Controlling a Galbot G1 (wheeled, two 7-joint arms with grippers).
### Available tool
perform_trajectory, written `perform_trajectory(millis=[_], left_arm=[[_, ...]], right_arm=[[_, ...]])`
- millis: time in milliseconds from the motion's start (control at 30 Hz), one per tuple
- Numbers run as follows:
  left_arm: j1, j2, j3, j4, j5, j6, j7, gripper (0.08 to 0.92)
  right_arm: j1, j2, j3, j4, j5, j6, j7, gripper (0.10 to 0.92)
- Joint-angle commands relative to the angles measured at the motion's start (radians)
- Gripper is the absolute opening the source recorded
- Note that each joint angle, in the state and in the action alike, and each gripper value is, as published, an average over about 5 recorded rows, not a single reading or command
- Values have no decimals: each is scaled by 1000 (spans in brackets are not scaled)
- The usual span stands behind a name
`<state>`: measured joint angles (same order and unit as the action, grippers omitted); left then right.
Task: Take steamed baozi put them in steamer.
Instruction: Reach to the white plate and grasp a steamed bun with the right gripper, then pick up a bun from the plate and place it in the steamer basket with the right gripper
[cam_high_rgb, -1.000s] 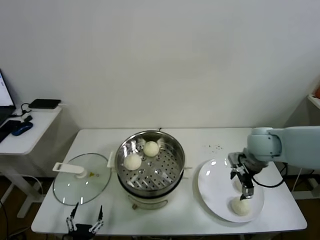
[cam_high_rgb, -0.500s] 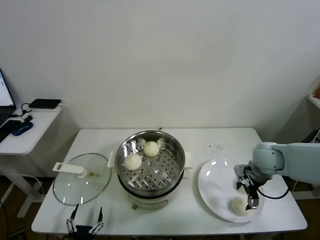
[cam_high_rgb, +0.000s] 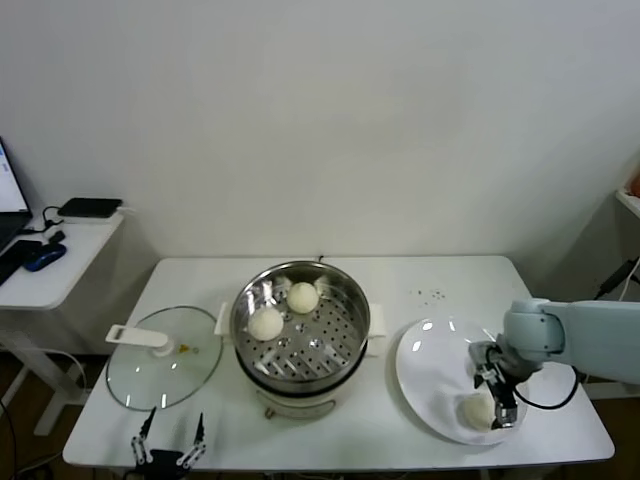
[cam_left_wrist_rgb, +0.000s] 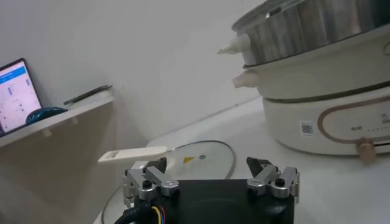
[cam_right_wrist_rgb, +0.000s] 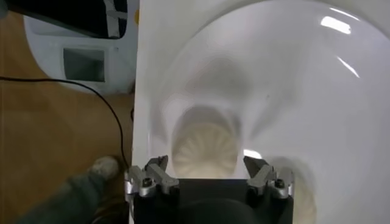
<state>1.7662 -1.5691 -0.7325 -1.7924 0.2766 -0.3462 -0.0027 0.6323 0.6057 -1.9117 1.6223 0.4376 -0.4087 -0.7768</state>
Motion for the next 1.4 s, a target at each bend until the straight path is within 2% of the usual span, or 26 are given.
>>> perform_trajectory(millis=[33,200,367,700,867,967,1067,1400], left_arm=[[2,-2,1,-2,1,0,1,823],[2,-3,1,-7,1,2,2,823],[5,-3,1,-14,2,3,2,823],[11,-2,3,-25,7,8,4,823],[11,-5,10,-33,10,9,8,823],[10,-5,9,-32,9,9,10,823],[9,-5,8,-29,9,8,10,823],[12,-5,9,-30,8,8,9,823]], right_arm=[[-29,-7,17,-3,-11,-1,-3,793],[-11,-8,17,3,-12,0,-5,681],[70,8,-3,16,-7,16,-23,640],[446,171,-103,82,114,197,-111,642],[522,260,-42,83,158,392,-124,645],[532,309,3,76,159,529,-126,645],[526,354,55,75,145,600,-123,645],[497,533,194,56,62,690,-139,638]])
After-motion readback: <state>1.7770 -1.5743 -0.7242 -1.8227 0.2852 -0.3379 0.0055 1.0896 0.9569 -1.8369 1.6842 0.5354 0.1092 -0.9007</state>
